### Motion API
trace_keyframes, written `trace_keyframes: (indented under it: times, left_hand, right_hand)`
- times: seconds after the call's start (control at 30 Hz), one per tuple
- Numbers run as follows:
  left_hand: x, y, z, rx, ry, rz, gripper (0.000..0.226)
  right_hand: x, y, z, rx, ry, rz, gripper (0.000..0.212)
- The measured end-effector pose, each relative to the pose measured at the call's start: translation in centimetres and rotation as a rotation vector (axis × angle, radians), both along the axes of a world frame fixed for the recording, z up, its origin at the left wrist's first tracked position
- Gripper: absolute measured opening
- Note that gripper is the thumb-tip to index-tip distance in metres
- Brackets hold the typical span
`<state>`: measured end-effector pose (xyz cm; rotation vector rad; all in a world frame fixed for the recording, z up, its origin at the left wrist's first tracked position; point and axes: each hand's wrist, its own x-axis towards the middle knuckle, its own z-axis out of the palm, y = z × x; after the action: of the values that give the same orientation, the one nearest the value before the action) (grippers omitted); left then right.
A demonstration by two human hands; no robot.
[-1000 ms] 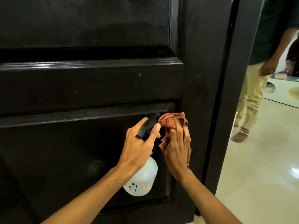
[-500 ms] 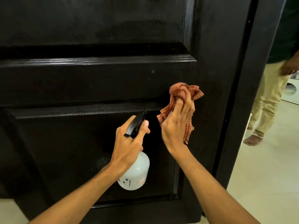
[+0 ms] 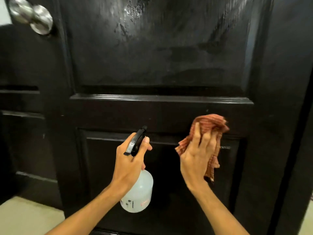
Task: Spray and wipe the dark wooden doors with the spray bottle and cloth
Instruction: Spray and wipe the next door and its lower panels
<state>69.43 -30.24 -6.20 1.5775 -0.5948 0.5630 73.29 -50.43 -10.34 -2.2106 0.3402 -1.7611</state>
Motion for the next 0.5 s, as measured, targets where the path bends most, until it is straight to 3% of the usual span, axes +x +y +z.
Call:
trace_keyframes:
  times: [0.07, 0.17, 0.27, 0.37, 0.5]
  left_hand:
    - [0.1, 1.5, 0.4, -0.004, -0.020, 0.028, 0.018]
    - [0.4, 3.6, 0.9, -0.019, -0.023, 0.056, 0.020]
    - [1.1, 5.0, 1.6, -0.033, -0.019, 0.056, 0.020]
    - [1.9, 6.3, 2.4, -0.055, -0.022, 0.070, 0.020]
    - [2.9, 8.0, 3.5, -0.069, -0.044, 0.062, 0.015]
  right_hand:
    - [1.2, 2.6, 0.7, -0.248, 0.099, 0.066, 0.079]
    - [1.8, 3.0, 3.7, -0.544, 0.128, 0.127, 0.063]
    - [1.5, 0.9, 6.5, -0.351, -0.009, 0.052, 0.053]
    - [2.1, 2.3, 7.2, -0.126, -0.059, -0.067, 0.061]
    - [5.6, 11.1, 6.8, -0.507, 0.054, 0.121, 0.073]
